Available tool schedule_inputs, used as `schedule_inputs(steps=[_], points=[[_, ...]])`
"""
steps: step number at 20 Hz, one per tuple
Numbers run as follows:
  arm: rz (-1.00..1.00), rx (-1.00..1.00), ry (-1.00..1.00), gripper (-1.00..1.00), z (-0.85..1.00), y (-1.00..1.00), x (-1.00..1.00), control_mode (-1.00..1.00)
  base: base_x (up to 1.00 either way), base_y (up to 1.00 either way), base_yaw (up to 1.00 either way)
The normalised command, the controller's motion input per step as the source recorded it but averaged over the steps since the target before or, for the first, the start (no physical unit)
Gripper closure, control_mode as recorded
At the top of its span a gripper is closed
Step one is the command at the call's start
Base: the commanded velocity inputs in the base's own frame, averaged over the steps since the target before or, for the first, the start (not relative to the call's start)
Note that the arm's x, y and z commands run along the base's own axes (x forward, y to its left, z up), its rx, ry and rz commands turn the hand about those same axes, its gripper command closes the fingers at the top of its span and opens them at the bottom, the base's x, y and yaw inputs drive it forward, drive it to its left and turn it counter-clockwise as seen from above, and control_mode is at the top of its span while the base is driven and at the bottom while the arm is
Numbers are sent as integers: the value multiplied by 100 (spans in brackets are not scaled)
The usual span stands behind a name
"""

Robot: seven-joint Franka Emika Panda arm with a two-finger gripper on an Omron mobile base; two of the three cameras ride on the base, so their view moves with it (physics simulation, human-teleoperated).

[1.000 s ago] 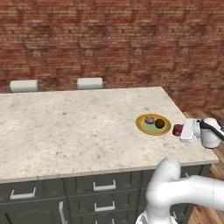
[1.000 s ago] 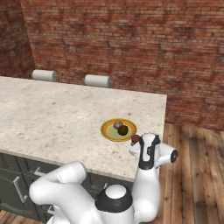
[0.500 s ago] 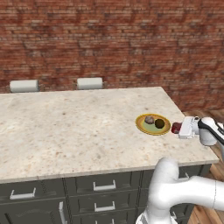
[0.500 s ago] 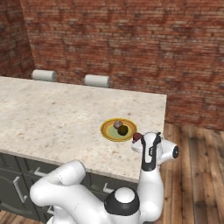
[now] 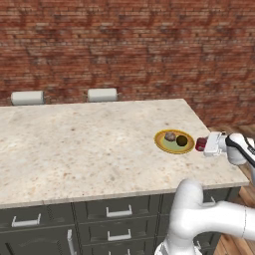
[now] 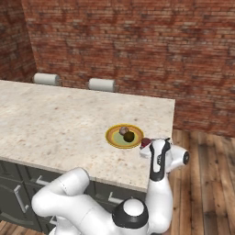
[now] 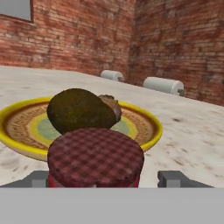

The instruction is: Pick the avocado and bread from the counter and place them on the plate. Then pick the jam from the cabinet and place it next to the plate. Lastly close the cabinet door.

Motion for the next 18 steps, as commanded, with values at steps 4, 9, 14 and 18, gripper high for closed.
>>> schedule_inputs(steps=[4, 9, 14, 18], points=[[1, 0, -4, -100, -1, -11, -21, -100, 0, 0, 0], [0, 0, -4, -100, 0, 0, -43, -100, 0, 0, 0], [0, 0, -1, -100, 2, -1, -42, -100, 0, 0, 0], [0, -1, 0, -100, 37, -11, -30, -100, 0, 0, 0]])
